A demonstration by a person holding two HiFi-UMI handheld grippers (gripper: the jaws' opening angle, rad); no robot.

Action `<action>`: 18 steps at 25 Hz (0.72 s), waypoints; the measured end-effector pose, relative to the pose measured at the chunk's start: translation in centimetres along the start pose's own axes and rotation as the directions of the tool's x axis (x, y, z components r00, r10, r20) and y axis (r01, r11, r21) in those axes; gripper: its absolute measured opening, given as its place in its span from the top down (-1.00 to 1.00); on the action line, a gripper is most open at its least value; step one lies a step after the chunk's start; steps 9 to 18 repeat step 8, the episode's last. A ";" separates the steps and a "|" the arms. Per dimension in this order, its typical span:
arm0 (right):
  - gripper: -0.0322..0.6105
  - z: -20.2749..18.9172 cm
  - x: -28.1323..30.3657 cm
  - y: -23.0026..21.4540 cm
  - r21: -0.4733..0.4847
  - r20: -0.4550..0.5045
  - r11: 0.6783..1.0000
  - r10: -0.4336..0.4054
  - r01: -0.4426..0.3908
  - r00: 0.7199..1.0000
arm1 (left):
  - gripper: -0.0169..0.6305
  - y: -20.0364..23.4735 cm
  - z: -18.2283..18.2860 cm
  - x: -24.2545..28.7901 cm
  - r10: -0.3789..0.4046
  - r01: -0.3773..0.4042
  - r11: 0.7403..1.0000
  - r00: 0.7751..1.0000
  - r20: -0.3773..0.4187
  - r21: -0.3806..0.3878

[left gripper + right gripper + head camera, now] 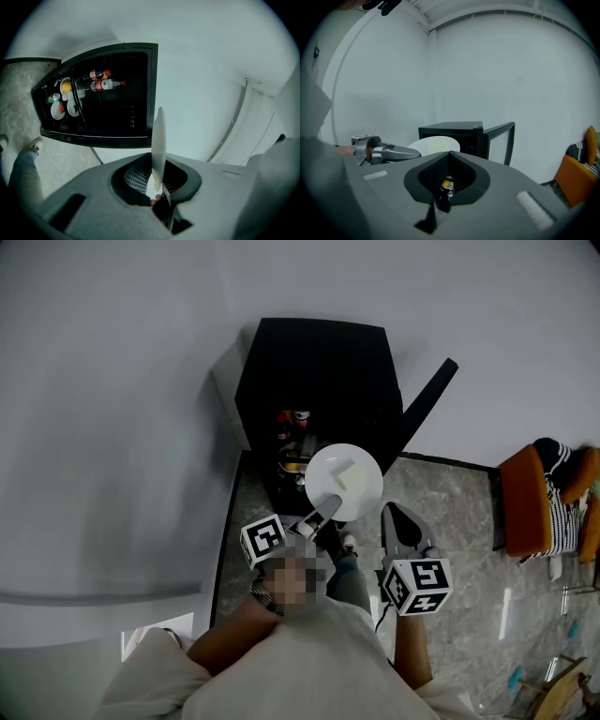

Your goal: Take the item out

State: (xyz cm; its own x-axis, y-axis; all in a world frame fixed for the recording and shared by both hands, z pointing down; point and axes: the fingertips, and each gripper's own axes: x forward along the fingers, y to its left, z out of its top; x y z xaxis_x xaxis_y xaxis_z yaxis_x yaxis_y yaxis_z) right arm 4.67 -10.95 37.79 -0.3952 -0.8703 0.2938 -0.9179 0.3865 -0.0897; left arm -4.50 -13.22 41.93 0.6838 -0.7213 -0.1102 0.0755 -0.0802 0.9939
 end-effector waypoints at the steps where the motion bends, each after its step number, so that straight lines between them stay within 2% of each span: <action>1: 0.89 0.0 0.0 0.0 0.001 0.000 1.000 0.001 -0.001 1.000 | 0.87 -0.3 0.0 0.1 -0.003 0.003 1.000 1.000 0.002 0.003; 5: 0.89 0.0 -0.2 -0.3 0.004 -0.003 1.000 0.001 -0.001 1.000 | 0.87 -0.1 0.1 -0.1 0.018 -0.018 1.000 1.000 0.016 0.005; 18: 0.89 -0.3 -0.1 -0.4 0.008 -0.010 1.000 0.001 -0.001 1.000 | 0.87 -0.3 0.3 -0.1 0.001 -0.001 1.000 1.000 0.025 0.000</action>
